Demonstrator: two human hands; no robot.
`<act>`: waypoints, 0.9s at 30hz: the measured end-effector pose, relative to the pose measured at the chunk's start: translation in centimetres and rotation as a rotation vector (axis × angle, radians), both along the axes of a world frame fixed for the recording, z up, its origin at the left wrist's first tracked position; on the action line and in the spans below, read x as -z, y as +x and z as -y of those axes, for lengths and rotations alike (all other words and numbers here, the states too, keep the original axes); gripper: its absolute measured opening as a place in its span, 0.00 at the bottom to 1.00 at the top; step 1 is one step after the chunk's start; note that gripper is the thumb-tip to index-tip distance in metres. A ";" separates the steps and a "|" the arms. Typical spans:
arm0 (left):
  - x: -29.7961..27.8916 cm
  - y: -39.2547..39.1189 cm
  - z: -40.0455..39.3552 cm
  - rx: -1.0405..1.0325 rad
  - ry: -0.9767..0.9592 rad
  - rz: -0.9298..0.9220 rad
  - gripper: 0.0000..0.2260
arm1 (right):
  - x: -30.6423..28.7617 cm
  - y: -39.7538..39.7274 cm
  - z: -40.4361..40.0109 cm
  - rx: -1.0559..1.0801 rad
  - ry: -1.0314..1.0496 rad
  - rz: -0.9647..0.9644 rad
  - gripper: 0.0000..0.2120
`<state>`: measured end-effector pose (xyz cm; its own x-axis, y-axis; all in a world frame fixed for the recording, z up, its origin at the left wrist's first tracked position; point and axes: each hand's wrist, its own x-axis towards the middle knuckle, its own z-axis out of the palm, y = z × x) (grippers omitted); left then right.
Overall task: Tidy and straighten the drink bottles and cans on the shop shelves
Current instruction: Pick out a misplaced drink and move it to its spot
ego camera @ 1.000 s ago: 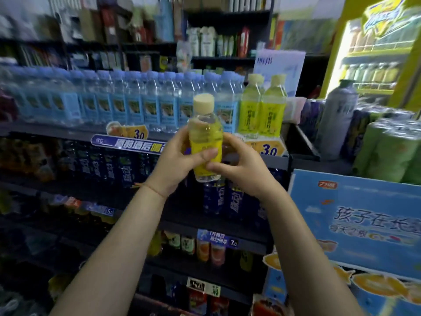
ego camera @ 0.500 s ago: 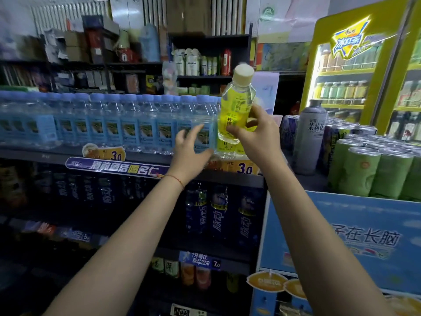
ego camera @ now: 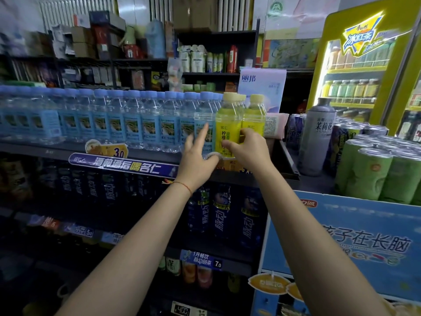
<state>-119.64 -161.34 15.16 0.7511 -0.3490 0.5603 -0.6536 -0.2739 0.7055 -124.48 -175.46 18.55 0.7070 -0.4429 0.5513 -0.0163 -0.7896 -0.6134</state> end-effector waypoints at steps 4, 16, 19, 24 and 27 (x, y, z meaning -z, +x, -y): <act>0.0 0.0 0.0 -0.012 0.020 -0.001 0.35 | -0.2 -0.4 -0.6 0.066 -0.037 0.044 0.31; -0.2 -1.3 -2.2 -0.068 0.043 0.042 0.30 | 1.5 -1.9 -3.5 0.220 -0.401 0.424 0.11; 1.7 -2.3 -5.6 -0.238 -0.109 0.157 0.08 | 3.7 -3.4 -5.9 -0.016 -0.302 0.494 0.04; 8.4 -1.1 -11.7 -0.334 -0.017 -0.193 0.14 | 9.5 -2.4 -10.7 -0.472 0.017 -0.030 0.06; 14.2 1.3 -15.3 -0.352 0.121 -0.460 0.14 | 14.5 0.1 -13.1 -0.633 0.136 -0.462 0.09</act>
